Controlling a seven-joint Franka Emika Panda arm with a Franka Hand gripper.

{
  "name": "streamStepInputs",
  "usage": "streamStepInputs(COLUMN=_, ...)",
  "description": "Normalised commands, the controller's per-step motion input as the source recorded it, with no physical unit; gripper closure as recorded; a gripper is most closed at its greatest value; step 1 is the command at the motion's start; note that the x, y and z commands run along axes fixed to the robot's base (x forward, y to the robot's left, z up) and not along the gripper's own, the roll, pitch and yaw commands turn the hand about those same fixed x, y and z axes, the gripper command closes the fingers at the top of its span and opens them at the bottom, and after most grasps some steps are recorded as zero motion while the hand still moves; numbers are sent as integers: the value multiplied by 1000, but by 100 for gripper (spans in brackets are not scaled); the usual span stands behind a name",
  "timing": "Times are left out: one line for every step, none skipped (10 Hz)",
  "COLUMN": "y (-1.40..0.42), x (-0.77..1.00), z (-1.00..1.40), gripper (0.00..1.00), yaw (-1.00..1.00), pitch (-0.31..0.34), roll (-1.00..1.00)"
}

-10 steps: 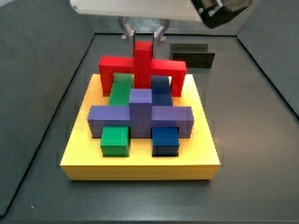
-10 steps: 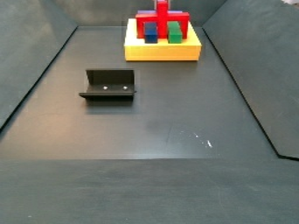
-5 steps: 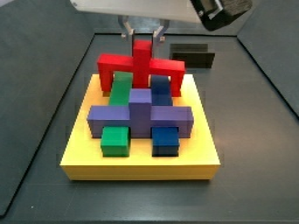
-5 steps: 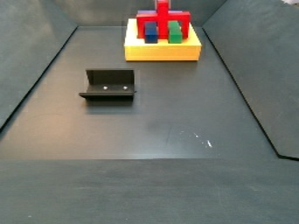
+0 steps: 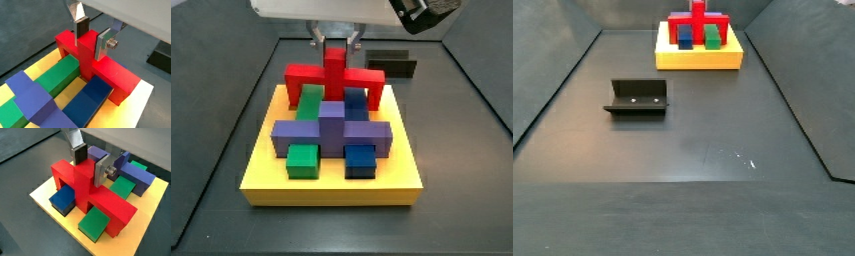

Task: Pick up the red object. Move up. Move to above the board. Insert the red object.
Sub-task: Insert the red object.

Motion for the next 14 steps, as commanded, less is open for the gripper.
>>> streamStepInputs(y=140, x=0, z=-226, gripper=100, yaw=0, pitch=-107, roll=-127)
streamStepInputs(y=163, x=-191, z=-331, gripper=100, yaw=0, pitch=-99, roll=-30)
streamStepInputs(y=91, x=-374, z=-163, gripper=100, yaw=0, pitch=-90, roll=-39)
streamStepInputs(y=23, x=-57, z=-71, gripper=100, yaw=134, pitch=-77, roll=-93)
streamStepInputs(y=0, x=-34, z=-166, gripper=100, yaw=71, pitch=-76, roll=-27)
streamStepInputs(y=0, x=0, z=-243, gripper=100, yaw=14, pitch=-97, roll=-19)
streamStepInputs(y=-106, x=206, z=-314, gripper=100, yaw=0, pitch=-76, roll=0)
streamStepInputs(y=-46, x=366, z=-360, gripper=100, yaw=0, pitch=-76, roll=0)
streamStepInputs(y=0, x=303, z=-331, gripper=100, yaw=-31, pitch=-57, roll=0)
streamStepInputs(y=20, x=0, z=-269, gripper=100, yaw=0, pitch=-47, roll=0)
streamStepInputs(y=74, x=-29, z=-363, gripper=100, yaw=74, pitch=-113, roll=-64)
streamStepInputs(y=80, x=-29, z=-351, gripper=100, yaw=163, pitch=-149, roll=-170)
streamStepInputs(y=20, x=0, z=-203, gripper=100, yaw=217, pitch=-107, roll=-154)
streamStepInputs(y=20, x=0, z=-186, gripper=100, yaw=103, pitch=-99, roll=-91)
